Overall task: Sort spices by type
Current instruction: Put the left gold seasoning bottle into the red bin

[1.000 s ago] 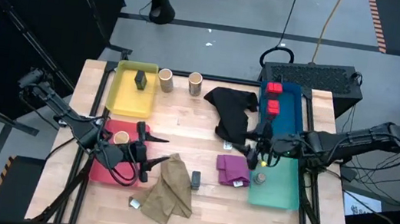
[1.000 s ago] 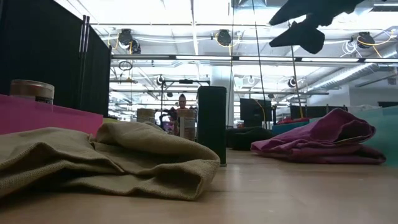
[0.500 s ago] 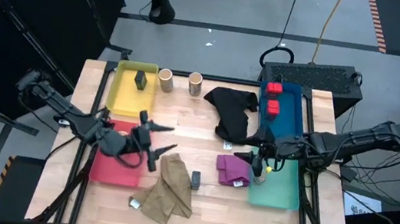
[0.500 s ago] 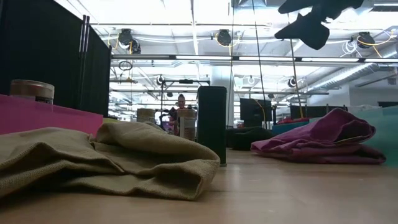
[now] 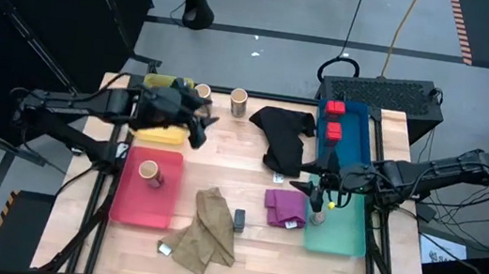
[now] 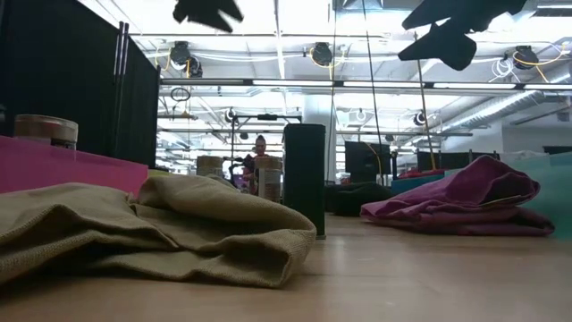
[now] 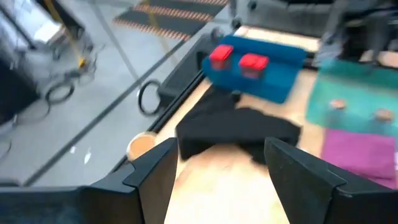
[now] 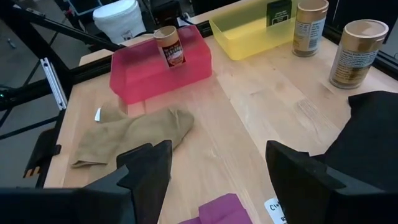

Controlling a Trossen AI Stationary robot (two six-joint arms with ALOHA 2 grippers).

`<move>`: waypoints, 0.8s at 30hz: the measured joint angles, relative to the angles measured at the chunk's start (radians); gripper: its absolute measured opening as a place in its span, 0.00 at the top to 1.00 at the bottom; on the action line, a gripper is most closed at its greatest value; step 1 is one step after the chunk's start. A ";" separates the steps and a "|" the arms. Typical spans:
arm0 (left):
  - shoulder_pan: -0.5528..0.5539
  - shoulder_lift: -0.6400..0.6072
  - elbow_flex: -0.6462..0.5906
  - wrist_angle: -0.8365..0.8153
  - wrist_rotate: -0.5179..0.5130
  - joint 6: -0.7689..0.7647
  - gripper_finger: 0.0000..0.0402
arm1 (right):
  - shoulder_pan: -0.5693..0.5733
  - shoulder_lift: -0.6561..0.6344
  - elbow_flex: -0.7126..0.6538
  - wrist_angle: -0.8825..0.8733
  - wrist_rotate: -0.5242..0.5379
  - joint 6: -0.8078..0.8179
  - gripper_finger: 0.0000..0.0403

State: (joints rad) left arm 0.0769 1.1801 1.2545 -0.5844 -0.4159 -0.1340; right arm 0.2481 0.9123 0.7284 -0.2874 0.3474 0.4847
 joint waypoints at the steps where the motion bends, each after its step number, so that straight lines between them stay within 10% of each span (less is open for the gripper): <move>1: 0.028 0.000 0.000 -0.019 0.016 -0.012 0.39 | 0.000 0.000 0.000 -0.001 0.000 0.000 0.40; 24: 0.486 0.285 0.053 -0.238 0.304 0.078 0.39 | 0.000 0.000 0.000 -0.003 0.017 -0.018 0.40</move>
State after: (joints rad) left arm 0.5625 1.4655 1.3078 -0.8228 -0.1118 -0.0555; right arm 0.2478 0.9127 0.7280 -0.2901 0.3641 0.4670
